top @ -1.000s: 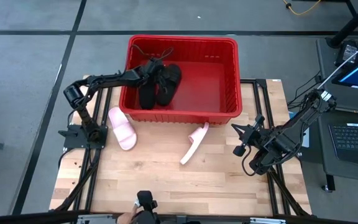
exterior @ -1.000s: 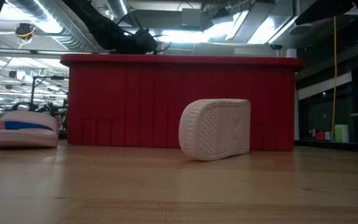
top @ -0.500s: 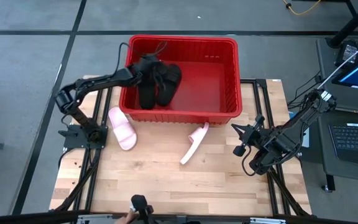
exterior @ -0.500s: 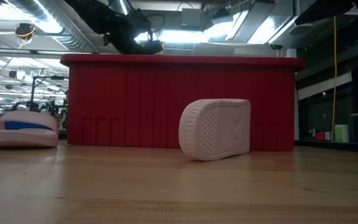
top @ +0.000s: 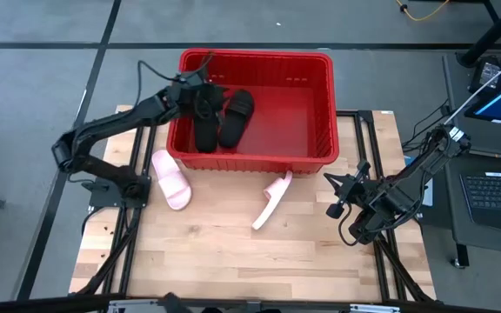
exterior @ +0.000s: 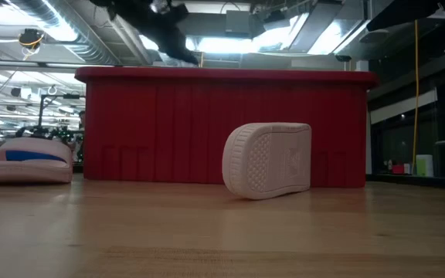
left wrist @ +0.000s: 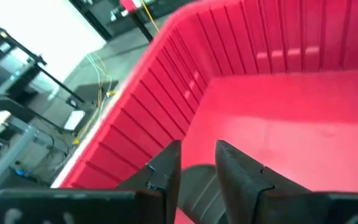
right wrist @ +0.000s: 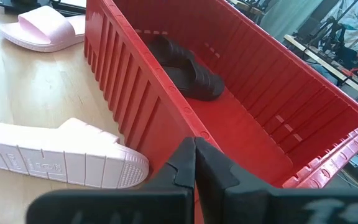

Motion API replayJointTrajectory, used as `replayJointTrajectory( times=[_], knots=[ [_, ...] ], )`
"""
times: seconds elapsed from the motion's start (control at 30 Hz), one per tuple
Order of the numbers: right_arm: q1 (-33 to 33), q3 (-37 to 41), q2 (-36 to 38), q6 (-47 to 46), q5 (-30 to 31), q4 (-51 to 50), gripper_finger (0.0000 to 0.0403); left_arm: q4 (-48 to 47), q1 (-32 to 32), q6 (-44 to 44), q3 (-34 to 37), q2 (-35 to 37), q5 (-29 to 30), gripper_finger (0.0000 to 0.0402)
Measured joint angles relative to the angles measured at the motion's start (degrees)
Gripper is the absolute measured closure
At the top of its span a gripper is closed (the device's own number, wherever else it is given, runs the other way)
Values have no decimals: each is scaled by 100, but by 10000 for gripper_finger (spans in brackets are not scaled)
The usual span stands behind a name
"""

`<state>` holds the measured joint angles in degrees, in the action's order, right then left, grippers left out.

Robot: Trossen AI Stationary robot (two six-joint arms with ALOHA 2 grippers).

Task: Pick and place slides into bin
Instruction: Put the left pink slide into the red bin

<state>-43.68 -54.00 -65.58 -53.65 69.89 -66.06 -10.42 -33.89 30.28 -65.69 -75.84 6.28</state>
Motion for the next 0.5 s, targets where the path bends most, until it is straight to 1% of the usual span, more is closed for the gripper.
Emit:
replayJointTrajectory(
  times=[0.13,0.27,0.5],
  knots=[
    [0,0,0,-4,0,23,393,-207,38,-60,59,449,2,346],
    [0,0,0,-4,0,60,393,-549,44,-116,140,773,2,392],
    [0,0,0,3,-2,139,393,-1088,44,-270,179,1198,-2,400]
  ],
)
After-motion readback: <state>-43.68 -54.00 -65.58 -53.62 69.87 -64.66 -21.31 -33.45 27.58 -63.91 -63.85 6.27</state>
